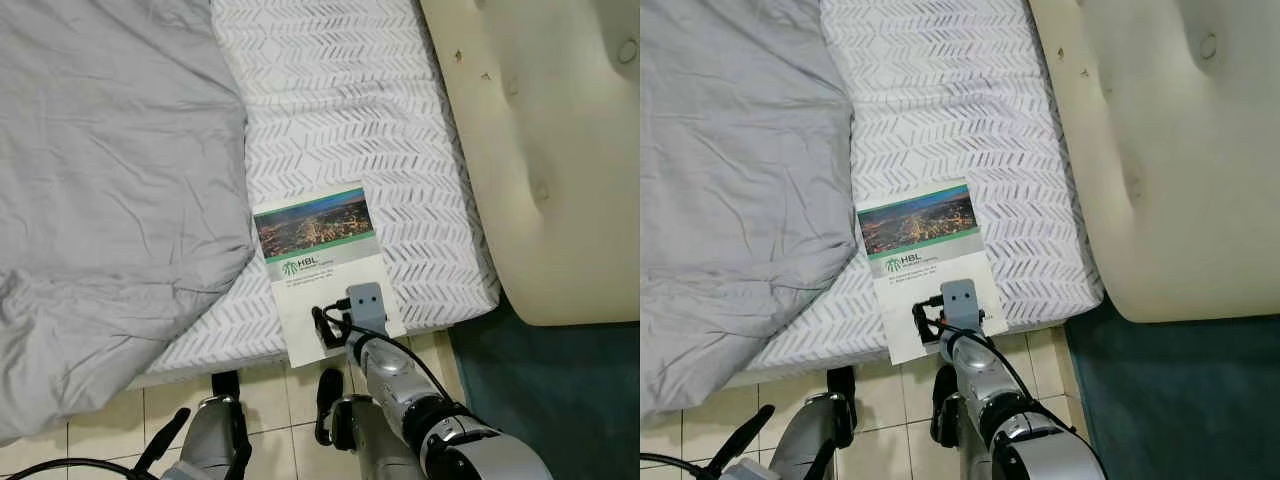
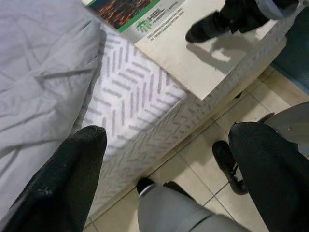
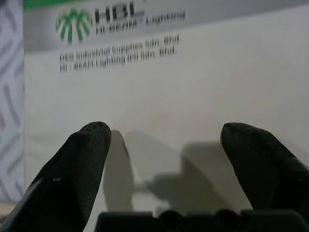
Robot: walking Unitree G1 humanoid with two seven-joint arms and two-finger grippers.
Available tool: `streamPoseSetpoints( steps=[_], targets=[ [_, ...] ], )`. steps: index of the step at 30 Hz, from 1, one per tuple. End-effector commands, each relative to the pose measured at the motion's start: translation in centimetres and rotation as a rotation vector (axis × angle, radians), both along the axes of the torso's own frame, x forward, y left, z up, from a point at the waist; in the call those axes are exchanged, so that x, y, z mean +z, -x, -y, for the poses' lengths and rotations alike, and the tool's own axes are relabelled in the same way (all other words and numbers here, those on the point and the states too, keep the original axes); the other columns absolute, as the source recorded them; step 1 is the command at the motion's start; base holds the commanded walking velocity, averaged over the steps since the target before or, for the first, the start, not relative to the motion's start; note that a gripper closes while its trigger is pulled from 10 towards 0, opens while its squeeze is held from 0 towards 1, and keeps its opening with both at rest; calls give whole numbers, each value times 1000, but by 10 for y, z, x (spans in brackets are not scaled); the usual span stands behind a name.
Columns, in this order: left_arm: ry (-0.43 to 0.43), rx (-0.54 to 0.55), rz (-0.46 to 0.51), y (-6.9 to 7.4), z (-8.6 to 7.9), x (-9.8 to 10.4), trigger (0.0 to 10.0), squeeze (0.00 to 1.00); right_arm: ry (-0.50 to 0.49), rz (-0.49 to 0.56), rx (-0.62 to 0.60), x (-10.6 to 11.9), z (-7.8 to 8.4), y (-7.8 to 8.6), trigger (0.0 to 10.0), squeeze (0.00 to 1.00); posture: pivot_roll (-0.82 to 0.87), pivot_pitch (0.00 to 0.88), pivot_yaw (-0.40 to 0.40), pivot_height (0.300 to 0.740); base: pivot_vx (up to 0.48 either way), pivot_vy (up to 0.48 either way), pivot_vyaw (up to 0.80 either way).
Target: Clean up the room
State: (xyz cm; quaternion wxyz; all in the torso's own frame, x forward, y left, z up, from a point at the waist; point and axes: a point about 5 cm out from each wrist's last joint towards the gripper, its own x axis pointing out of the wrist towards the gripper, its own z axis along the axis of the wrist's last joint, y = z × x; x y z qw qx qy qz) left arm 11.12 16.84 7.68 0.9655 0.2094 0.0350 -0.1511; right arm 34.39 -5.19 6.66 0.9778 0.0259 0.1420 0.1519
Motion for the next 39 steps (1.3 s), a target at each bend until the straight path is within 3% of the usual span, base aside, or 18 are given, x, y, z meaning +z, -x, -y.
streamPoseSetpoints(
  steps=[1,4,5,7,9,13,14,20,26,27,29,30,31,32,35,39],
  targets=[
    [7,14,-36,12,1,-2,10000,0,-87,-80,11,-6,-24,9,10000,0,133,752,-106,740,0,0,0],
    [25,35,-38,19,7,3,10000,0,-284,-151,-130,-1,-17,3,10000,0,132,736,-105,740,0,0,0],
    [25,35,-38,19,7,3,10000,0,-284,-151,-130,-1,-17,3,10000,0,132,736,-105,740,0,0,0],
    [37,41,-38,23,11,5,10000,0,-374,-163,-180,4,-16,-2,10000,0,134,728,-101,740,0,0,0],
    [42,43,-37,25,12,6,10000,0,-392,-159,-187,7,-16,-3,10000,0,134,728,-101,740,0,0,0],
    [47,40,-41,31,16,8,10000,0,-572,-119,-211,37,-25,-19,10000,0,131,713,-94,740,0,0,0],
    [47,40,-41,31,16,8,10000,0,-572,-119,-211,37,-25,-19,10000,0,131,713,-94,740,0,0,0],
    [27,45,-37,29,12,9,10000,0,-784,-139,-221,59,-38,-27,10000,0,129,706,-87,740,0,0,0],
    [12,46,-43,31,11,8,10000,0,-871,-97,-203,83,-46,-34,10000,0,126,702,-84,740,0,0,0],
    [10,45,-42,31,11,8,10000,0,-858,-85,-168,86,-48,-34,10000,0,121,697,-88,740,0,0,0],
    [-6,26,-54,29,12,6,10000,0,-694,11,-46,90,-53,-32,10000,0,96,703,-118,740,0,0,0],
    [-6,26,-54,29,12,6,10000,0,-694,11,-46,90,-53,-32,10000,0,96,703,-118,740,0,0,0],
    [14,35,-70,24,13,5,10000,0,-490,88,0,81,-48,-29,10000,0,62,708,-140,740,0,0,0],
    [14,35,-70,24,13,5,10000,0,-490,88,0,81,-48,-29,10000,0,62,708,-140,740,0,0,0],
    [51,131,-112,5,0,-3,10000,0,-246,190,7,54,-27,-18,10000,0,26,704,-158,740,0,0,0],
    [1,170,-77,-26,-19,-10,10000,0,-118,186,-20,8,4,7,10000,0,-8,690,-163,740,0,0,0]
  ],
)
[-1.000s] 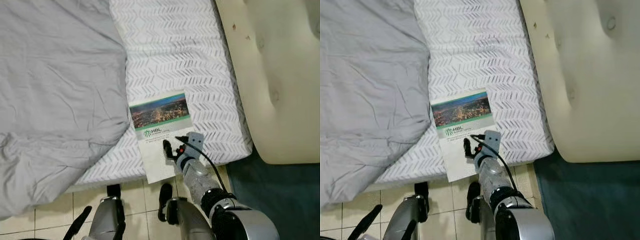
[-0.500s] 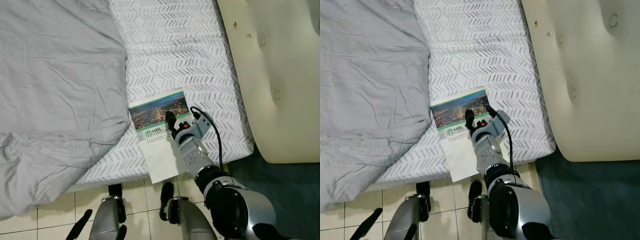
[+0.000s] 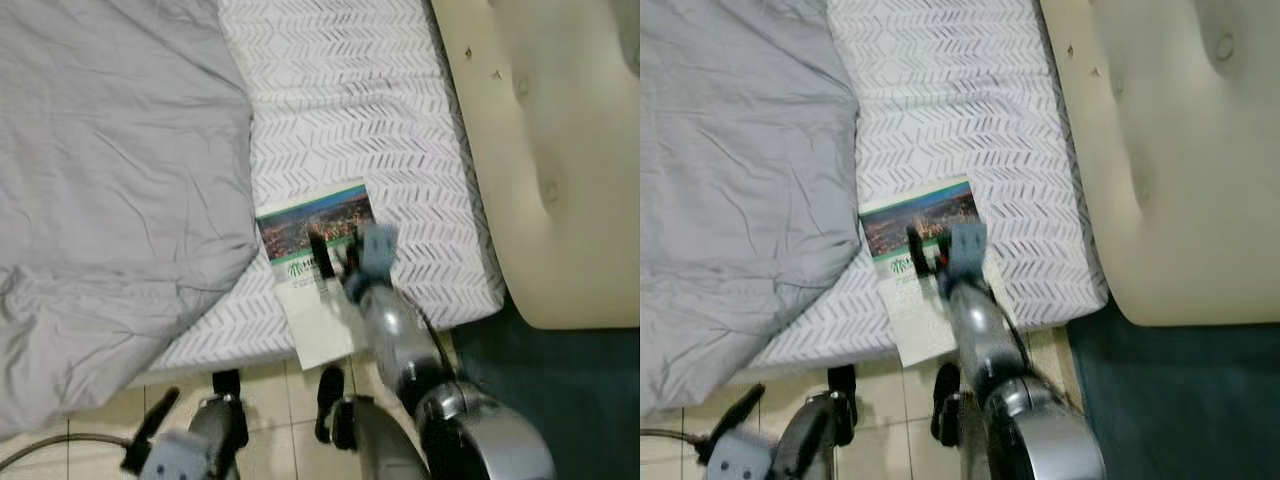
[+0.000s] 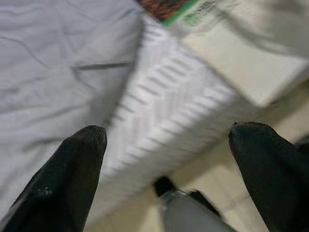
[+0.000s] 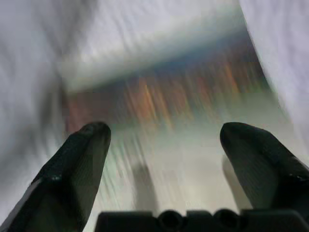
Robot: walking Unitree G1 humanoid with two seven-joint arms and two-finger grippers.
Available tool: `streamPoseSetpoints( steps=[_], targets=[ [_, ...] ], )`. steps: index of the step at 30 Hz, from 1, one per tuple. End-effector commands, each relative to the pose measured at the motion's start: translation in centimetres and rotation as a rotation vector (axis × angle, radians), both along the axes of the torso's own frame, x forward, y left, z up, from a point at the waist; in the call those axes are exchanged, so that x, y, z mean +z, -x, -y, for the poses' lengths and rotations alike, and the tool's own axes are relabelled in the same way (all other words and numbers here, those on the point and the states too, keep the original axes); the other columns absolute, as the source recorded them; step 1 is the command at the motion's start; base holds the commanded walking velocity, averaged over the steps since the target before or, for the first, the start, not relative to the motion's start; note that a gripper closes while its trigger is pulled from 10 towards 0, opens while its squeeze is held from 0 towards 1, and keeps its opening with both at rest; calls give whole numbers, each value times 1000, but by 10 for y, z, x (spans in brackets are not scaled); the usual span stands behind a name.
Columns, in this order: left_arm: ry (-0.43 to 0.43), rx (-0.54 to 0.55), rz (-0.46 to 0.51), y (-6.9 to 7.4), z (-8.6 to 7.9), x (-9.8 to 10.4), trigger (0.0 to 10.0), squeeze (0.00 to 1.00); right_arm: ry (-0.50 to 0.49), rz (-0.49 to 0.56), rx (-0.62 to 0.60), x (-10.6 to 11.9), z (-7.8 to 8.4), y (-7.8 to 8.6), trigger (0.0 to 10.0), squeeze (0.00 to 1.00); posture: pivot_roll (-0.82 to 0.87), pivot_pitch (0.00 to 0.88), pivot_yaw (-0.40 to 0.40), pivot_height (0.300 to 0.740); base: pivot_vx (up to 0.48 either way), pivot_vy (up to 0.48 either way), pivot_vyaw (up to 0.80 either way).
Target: Clean up the room
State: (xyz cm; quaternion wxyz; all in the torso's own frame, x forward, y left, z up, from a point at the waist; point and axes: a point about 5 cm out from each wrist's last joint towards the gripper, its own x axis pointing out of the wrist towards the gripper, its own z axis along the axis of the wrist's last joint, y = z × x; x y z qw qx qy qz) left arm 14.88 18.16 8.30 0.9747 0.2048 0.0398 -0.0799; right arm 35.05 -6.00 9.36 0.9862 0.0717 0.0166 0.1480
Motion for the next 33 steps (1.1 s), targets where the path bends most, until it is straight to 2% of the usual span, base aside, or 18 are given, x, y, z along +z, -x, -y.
streamPoseSetpoints(
  steps=[1,4,5,6,7,13,14,15,16,17,21,25,28,29,30,31,32,33],
  targets=[
    [-6,37,-92,7,-9,-18,10000,0,20,-61,1,-28,2,19,10000,0,-12,686,-163,740,0,0,0],
    [-42,39,-67,3,-16,-12,10000,0,36,-29,-38,-43,24,37,10000,0,-9,631,-162,740,0,0,0],
    [-50,26,-59,1,-17,-9,10000,0,57,-4,-43,-45,33,45,10000,522,-3,588,-156,740,0,0,0],
    [-54,19,-60,-2,-18,-11,10000,0,74,2,-43,-49,38,50,10000,522,2,565,-156,740,0,0,0],
    [-53,10,-57,-6,-18,-11,10000,0,77,15,-46,-49,44,53,10000,1000,7,525,-153,740,0,0,0],
    [-34,-5,-46,-31,-19,-15,10000,0,80,77,-116,-36,71,60,10000,1000,-10,471,-156,740,0,0,0],
    [-27,0,-50,-41,-20,-19,10000,0,88,97,-137,-30,79,61,10000,1000,-44,463,-162,740,0,0,0],
    [-19,26,-61,-64,-20,-30,10000,0,104,133,-199,-17,96,68,10000,1000,-100,442,-161,740,0,0,0],
    [-19,26,-61,-64,-20,-30,10000,0,104,133,-199,-17,96,68,10000,1000,-100,442,-161,740,0,0,0],
    [-37,35,-64,-83,-18,-38,10000,0,114,128,-215,-12,106,81,10000,1000,-133,418,-159,740,0,0,0],
    [-23,18,-87,-104,-11,-48,10000,0,107,85,-227,-12,114,101,10000,1000,-166,421,-155,740,0,0,0],
    [25,-5,-172,-143,12,-57,10000,0,179,2,-191,-18,120,163,10000,1000,-287,420,-139,740,0,0,0],
    [87,-3,-202,-160,25,-52,10000,0,207,-61,-176,-20,118,196,10000,1000,-332,424,-123,740,0,0,0],
    [87,-3,-202,-160,25,-52,10000,0,207,-61,-176,-20,118,196,10000,1000,-332,424,-123,740,0,0,0],
    [154,-29,-228,-168,36,-49,10000,0,242,-93,-131,-18,110,216,10000,1000,-380,435,-103,740,0,0,0],
    [154,-29,-228,-168,36,-49,10000,0,242,-93,-131,-18,110,216,10000,1000,-380,435,-103,740,0,0,0],
    [202,-66,-238,-173,46,-46,10000,0,248,-118,-62,-15,99,232,10000,408,-408,447,-96,740,0,0,0],
    [213,-81,-240,-176,53,-44,10000,0,240,-142,-42,-16,94,242,10000,0,-425,459,-96,740,0,0,0]
  ],
)
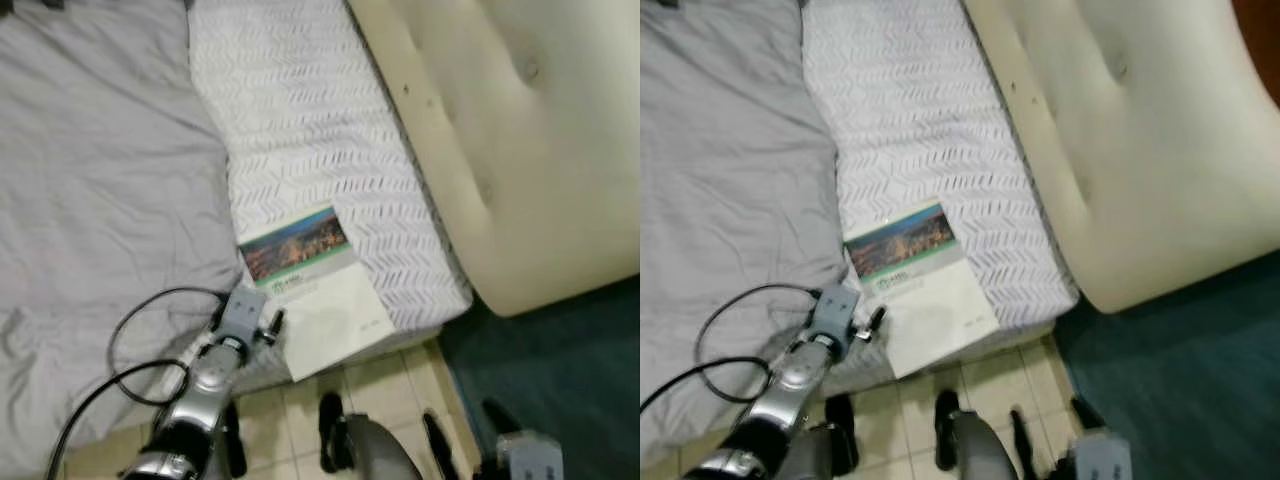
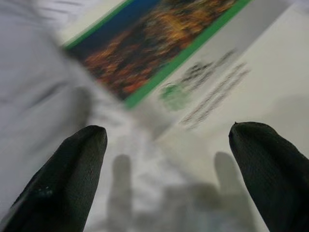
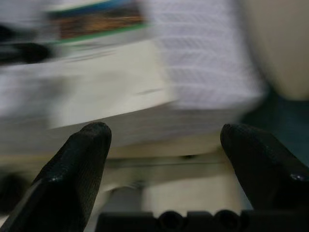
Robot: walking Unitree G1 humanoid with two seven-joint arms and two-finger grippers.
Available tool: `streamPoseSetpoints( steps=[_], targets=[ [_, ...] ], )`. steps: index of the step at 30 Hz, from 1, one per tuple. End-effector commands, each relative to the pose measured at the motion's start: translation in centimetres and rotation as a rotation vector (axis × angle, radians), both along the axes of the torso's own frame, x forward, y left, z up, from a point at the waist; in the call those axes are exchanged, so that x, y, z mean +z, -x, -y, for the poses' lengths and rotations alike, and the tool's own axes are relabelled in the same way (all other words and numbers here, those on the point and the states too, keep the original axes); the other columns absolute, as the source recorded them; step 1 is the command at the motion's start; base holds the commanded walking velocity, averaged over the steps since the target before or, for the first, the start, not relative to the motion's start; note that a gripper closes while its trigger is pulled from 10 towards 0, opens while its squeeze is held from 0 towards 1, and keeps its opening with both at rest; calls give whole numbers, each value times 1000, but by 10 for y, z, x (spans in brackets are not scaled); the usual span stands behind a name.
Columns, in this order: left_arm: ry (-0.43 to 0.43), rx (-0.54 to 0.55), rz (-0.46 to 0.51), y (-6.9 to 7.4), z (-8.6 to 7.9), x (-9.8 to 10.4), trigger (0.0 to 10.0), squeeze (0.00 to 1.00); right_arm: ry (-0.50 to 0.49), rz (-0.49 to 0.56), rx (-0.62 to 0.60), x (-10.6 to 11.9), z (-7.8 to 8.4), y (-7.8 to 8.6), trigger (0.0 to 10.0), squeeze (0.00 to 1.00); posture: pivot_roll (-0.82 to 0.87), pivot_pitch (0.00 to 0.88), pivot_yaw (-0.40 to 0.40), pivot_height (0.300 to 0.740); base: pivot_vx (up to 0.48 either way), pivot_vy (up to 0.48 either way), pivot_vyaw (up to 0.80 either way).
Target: Clean up the room
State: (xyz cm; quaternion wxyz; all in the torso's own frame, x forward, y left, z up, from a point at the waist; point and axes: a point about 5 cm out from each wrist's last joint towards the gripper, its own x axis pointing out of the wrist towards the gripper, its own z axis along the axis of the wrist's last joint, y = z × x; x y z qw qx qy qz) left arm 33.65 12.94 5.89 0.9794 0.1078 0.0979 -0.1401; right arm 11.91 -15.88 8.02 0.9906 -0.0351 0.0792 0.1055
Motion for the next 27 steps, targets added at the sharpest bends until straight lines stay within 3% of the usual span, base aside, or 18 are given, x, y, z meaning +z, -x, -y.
streamPoseSetpoints(
  steps=[1,3,7,9,12,14,19,27],
  targets=[
    [23,-2,-88,12,1,-20,10000,0,5,-47,26,-2,-4,10,10000,0,-425,459,-96,740,0,0,0],
    [21,-26,-89,7,12,-17,10000,0,-37,-125,31,-2,-10,31,10000,0,-474,501,-102,740,0,0,0],
    [26,-26,-142,8,28,-22,10000,0,-32,-252,0,4,-8,74,10000,0,-557,568,-127,740,0,0,0],
    [24,-27,-147,9,29,-23,10000,0,-32,-266,-5,7,-9,80,10000,0,-565,573,-131,740,0,0,0],
    [19,-47,-200,15,30,-32,10000,0,-23,-322,-10,23,-10,107,10000,0,-610,601,-155,740,0,0,0],
    [19,-47,-200,15,30,-32,10000,0,-23,-322,-10,23,-10,107,10000,0,-610,601,-155,740,0,0,0],
    [-104,-66,-234,20,24,-41,10000,0,-41,-411,-17,30,-13,131,10000,0,-599,638,-164,740,0,0,0],
    [-365,-42,-125,6,-1,-27,10000,0,-55,-443,-25,30,-17,138,10000,0,-579,648,-155,740,0,0,0]
  ],
)
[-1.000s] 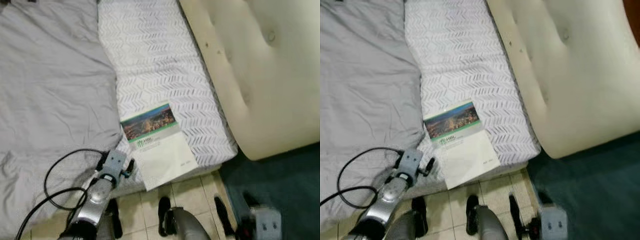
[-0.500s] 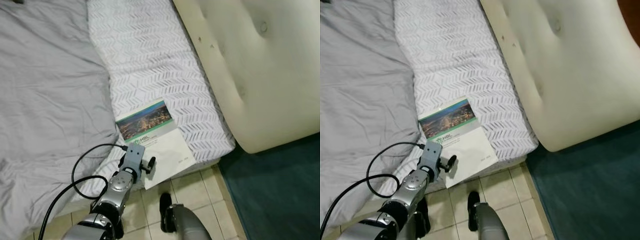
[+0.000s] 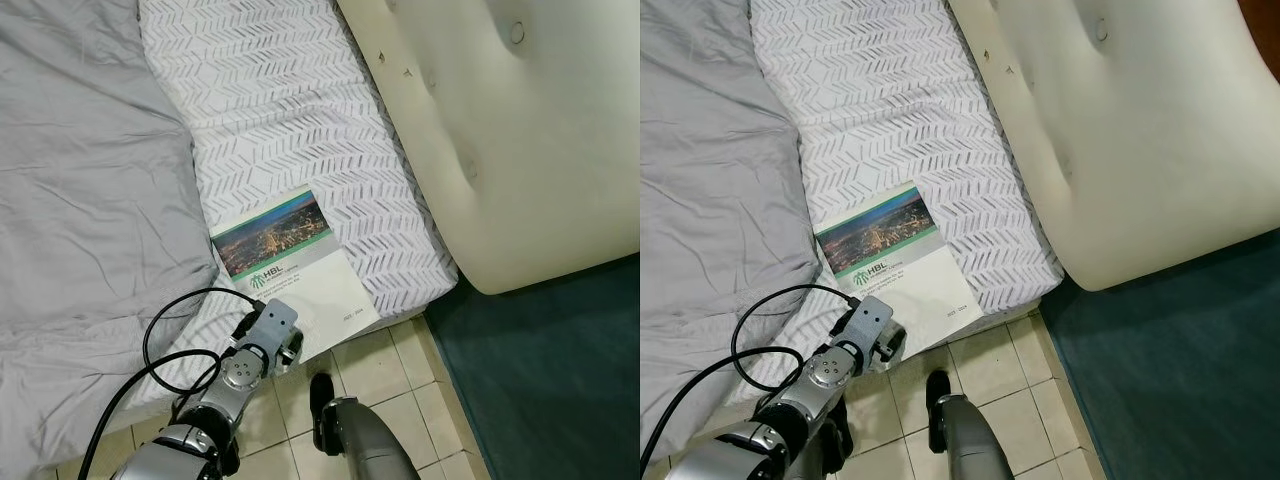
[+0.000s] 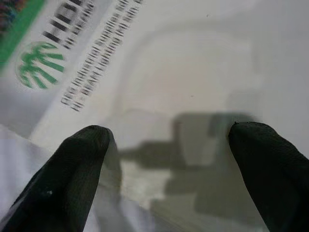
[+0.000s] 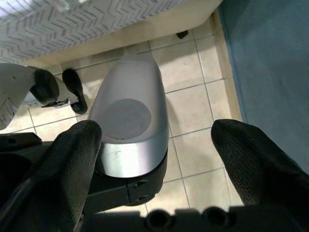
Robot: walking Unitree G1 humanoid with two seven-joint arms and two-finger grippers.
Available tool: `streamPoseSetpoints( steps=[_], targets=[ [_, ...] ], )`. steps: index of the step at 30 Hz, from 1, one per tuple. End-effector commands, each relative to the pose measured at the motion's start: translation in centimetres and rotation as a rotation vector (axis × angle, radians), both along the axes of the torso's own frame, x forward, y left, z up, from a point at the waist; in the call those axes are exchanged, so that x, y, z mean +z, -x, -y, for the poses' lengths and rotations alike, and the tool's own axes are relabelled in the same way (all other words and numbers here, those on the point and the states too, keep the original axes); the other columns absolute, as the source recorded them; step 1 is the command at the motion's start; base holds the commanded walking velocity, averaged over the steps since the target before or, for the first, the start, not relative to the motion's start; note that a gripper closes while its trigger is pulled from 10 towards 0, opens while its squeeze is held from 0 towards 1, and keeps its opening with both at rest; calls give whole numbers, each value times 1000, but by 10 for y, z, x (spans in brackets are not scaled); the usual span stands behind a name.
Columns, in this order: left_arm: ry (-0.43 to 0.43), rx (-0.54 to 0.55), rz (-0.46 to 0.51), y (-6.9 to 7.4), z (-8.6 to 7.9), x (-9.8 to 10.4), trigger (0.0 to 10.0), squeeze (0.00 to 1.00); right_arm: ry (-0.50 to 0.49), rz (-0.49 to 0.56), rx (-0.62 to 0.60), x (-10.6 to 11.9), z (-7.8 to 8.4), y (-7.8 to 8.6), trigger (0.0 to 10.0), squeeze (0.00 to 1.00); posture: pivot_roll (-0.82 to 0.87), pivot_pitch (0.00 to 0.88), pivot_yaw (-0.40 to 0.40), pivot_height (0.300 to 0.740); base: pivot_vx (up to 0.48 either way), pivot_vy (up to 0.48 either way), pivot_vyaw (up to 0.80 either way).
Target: Clean up the room
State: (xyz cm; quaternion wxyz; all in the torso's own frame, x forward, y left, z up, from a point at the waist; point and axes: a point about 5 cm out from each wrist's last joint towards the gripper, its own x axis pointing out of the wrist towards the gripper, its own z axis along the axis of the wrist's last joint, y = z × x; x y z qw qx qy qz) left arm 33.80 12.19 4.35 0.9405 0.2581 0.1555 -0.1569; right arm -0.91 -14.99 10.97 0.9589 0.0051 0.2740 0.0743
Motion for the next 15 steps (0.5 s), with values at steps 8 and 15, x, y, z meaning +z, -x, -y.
streamPoseSetpoints(
  steps=[8,15],
  targets=[
    [-132,16,64,-11,-21,13,10000,0,-54,-51,52,-4,-14,12,10000,0,-550,651,-137,740,0,0,0],
    [-44,48,46,-10,-10,12,10000,0,-53,-54,60,-8,-13,11,10000,0,-540,645,-135,740,0,0,0]
  ],
)
